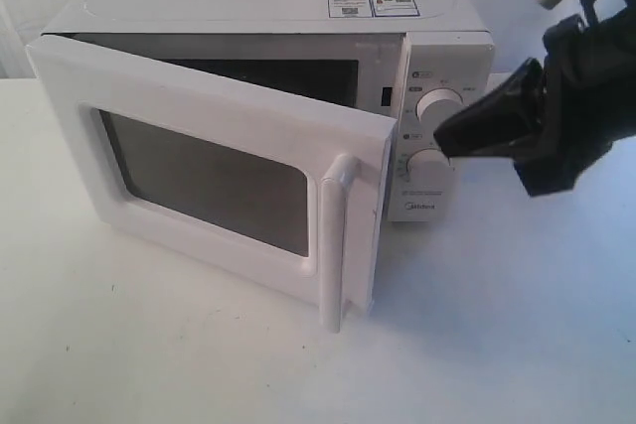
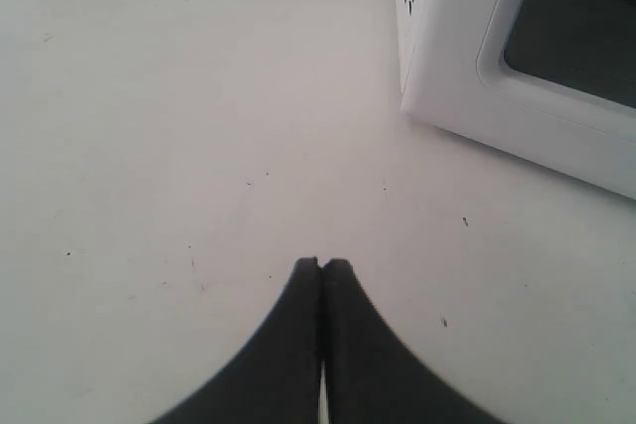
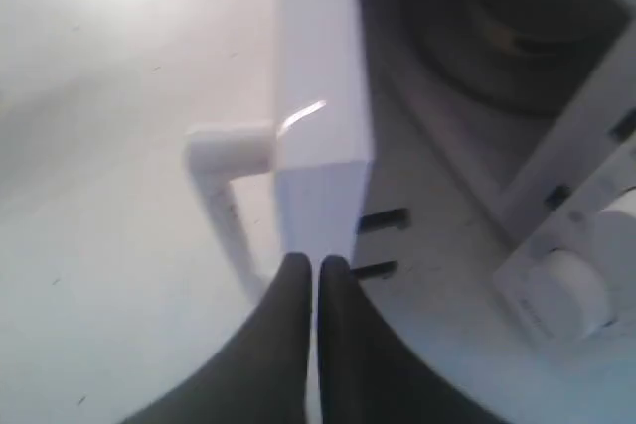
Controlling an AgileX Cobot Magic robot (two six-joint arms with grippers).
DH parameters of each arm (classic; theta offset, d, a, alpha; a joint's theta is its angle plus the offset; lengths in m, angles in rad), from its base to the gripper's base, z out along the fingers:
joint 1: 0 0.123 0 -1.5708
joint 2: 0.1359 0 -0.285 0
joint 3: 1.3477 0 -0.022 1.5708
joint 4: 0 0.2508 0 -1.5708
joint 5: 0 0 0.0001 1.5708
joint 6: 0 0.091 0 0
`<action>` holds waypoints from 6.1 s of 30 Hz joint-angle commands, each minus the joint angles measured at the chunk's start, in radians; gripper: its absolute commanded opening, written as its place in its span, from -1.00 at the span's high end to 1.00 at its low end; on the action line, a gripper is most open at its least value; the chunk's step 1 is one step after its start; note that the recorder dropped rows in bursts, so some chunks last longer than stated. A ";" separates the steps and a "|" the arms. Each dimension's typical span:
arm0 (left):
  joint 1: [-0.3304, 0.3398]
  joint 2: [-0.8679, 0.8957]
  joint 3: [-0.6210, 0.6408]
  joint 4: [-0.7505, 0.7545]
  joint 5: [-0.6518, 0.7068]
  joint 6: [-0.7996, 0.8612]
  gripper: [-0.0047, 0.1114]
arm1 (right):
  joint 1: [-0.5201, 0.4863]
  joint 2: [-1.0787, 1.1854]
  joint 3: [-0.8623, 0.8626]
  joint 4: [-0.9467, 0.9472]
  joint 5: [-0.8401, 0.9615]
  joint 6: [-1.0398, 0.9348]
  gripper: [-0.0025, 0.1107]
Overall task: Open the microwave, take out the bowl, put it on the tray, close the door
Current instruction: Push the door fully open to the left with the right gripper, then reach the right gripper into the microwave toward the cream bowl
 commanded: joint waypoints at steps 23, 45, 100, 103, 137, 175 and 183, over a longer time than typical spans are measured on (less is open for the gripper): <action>0.003 -0.004 0.004 -0.004 0.001 -0.002 0.92 | 0.121 0.211 0.010 0.224 -0.028 -0.207 0.96; 0.003 -0.004 0.004 -0.004 0.001 -0.002 0.92 | 0.254 0.225 -0.005 0.231 -0.072 -0.148 0.96; 0.003 -0.004 0.004 -0.004 0.001 -0.002 0.92 | 0.765 0.684 -0.385 -1.248 -0.276 0.667 0.96; 0.003 -0.004 0.004 -0.004 0.001 -0.002 0.92 | 0.798 0.708 -0.385 -1.436 -0.314 0.848 0.96; 0.003 -0.004 0.004 -0.004 0.001 -0.002 0.92 | 0.756 0.834 -0.401 -2.225 -0.490 1.548 0.21; 0.003 -0.004 0.004 -0.004 0.001 -0.002 0.92 | 0.736 0.908 -0.401 -2.382 -0.496 1.616 0.05; 0.003 -0.004 0.004 -0.004 0.001 -0.002 0.92 | 0.736 0.908 -0.401 -2.440 -0.463 1.714 0.05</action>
